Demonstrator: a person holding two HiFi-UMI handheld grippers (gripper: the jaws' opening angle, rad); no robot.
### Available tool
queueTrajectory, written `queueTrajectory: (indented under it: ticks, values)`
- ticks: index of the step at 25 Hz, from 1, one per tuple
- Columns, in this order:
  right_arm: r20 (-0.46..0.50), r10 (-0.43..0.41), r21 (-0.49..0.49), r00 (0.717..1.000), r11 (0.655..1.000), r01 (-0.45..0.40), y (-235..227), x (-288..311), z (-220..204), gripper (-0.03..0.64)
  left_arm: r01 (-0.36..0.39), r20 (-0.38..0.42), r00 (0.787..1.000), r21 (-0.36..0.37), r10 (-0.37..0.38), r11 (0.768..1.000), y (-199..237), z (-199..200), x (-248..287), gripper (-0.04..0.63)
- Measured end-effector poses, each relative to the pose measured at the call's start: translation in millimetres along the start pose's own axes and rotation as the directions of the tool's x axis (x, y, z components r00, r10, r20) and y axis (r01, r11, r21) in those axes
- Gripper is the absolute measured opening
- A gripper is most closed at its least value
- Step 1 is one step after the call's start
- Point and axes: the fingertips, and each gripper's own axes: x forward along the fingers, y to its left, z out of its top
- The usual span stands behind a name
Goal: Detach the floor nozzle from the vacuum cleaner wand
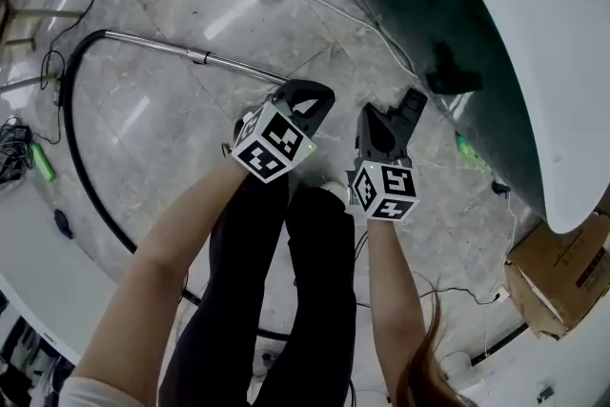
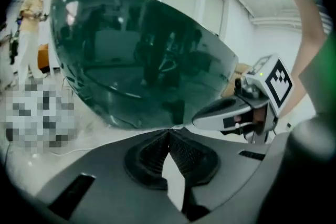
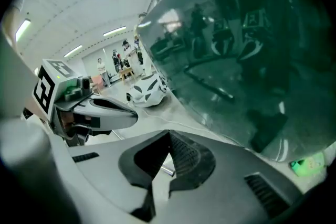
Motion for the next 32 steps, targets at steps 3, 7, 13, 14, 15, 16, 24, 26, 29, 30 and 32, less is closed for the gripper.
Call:
queueTrajectory:
  ticks: [3,7,13,14,15,16,24,26,29,30,32]
  values:
    - [0.072,-0.032,0.040,0.997,0.999,0.029,10.8,-29.2,40.3,0.015,-0.016,0.109,0.994,-0.083,0.025,0.996,-6.2,46.1,-33.2,0.009]
    - [0.153,-0.068,0.084,0.986,0.995,0.055,23.0,-67.2,94.0,0.015,-0.044,0.169,0.984,-0.077,0.057,0.996,-21.5,89.8,-70.0,0.009]
    - [0.220,-0.083,0.078,0.972,0.995,0.068,37.6,-116.0,153.3,0.015,-0.095,0.231,0.965,-0.119,0.120,0.988,-41.0,144.3,-105.3,0.009]
    - [0.220,-0.086,0.078,0.972,0.995,0.070,39.0,-123.1,159.2,0.015,-0.100,0.232,0.964,-0.127,0.128,0.987,-44.0,150.3,-109.9,0.009]
    - [0.218,-0.089,0.077,0.972,0.994,0.074,40.3,-130.3,164.2,0.015,-0.105,0.232,0.963,-0.138,0.135,0.985,-47.2,155.8,-114.7,0.009]
    - [0.217,-0.092,0.078,0.972,0.994,0.077,41.7,-137.8,168.8,0.015,-0.109,0.231,0.963,-0.150,0.142,0.983,-50.5,160.8,-119.9,0.009]
    - [0.200,-0.089,0.076,0.976,0.994,0.075,66.0,-180.0,187.9,0.015,-0.128,0.194,0.967,-0.197,0.167,0.972,-73.7,177.8,-165.2,0.010]
    - [0.189,-0.084,0.068,0.978,0.995,0.072,71.2,-189.3,189.5,0.015,-0.133,0.188,0.967,-0.212,0.174,0.968,-79.7,181.3,-173.2,0.010]
    - [0.174,-0.075,0.053,0.982,0.996,0.066,79.9,-200.6,191.4,0.015,-0.138,0.188,0.966,-0.208,0.177,0.969,-85.3,185.0,-180.9,0.009]
    - [0.170,-0.071,0.050,0.983,0.997,0.063,83.0,-203.5,191.5,0.015,-0.140,0.185,0.966,-0.201,0.178,0.970,-86.2,186.4,-183.6,0.010]
    - [0.163,-0.064,0.039,0.985,0.998,0.058,88.0,-208.6,192.0,0.015,-0.146,0.178,0.967,-0.190,0.180,0.971,-87.1,189.7,-189.1,0.011]
